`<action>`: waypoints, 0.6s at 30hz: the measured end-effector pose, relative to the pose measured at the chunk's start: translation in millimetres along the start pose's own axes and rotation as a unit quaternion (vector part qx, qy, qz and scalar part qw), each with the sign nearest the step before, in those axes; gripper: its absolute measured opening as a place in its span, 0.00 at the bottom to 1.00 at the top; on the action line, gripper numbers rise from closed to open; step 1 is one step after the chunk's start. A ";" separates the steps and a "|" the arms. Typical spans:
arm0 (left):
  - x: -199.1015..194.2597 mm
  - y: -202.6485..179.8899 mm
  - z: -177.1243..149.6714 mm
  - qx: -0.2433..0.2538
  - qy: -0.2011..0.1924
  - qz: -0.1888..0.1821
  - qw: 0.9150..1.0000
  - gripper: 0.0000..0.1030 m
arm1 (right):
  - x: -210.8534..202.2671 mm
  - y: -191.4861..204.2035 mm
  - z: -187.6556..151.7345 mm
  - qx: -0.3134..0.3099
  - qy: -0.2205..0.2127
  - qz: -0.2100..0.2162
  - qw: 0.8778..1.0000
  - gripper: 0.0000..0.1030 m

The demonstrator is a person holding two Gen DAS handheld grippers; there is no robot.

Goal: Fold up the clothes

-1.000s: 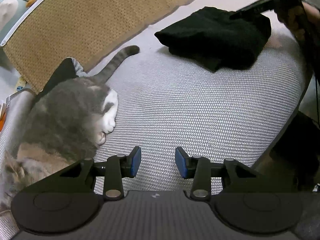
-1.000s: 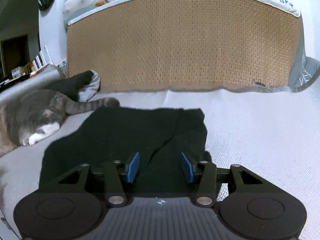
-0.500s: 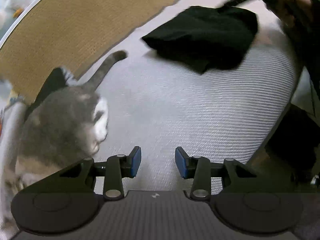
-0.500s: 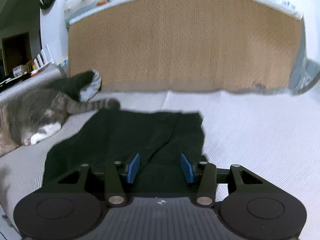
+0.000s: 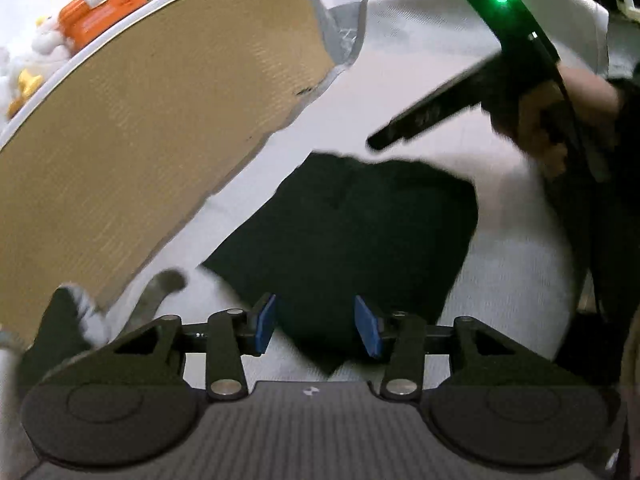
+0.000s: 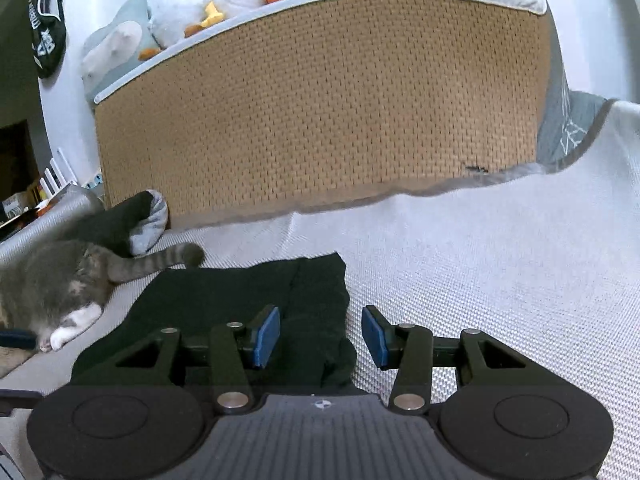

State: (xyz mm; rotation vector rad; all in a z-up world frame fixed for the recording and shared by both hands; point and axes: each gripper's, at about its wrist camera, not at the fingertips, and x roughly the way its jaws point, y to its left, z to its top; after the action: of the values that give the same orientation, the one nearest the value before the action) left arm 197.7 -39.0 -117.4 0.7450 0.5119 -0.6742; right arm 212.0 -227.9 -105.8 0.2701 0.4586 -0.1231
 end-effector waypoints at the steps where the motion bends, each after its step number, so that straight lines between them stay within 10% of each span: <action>1: 7.9 -3.4 4.6 -0.003 -0.001 -0.006 1.000 0.47 | 0.1 -1.1 0.2 0.003 0.001 0.004 1.000 0.48; 12: 40.0 -0.8 -2.8 -0.078 0.015 -0.047 0.996 0.52 | 28.9 -1.2 -11.9 -0.001 0.081 0.024 0.996 0.48; 18: 35.1 -14.1 2.3 -0.022 0.026 -0.030 0.999 0.52 | 31.4 1.7 -14.5 -0.010 0.086 0.020 0.996 0.49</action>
State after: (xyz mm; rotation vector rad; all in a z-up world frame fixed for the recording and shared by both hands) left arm 211.9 -61.4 -144.5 0.7098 0.5970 -0.6986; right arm 234.2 -223.9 -132.1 0.2721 0.6247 -0.0555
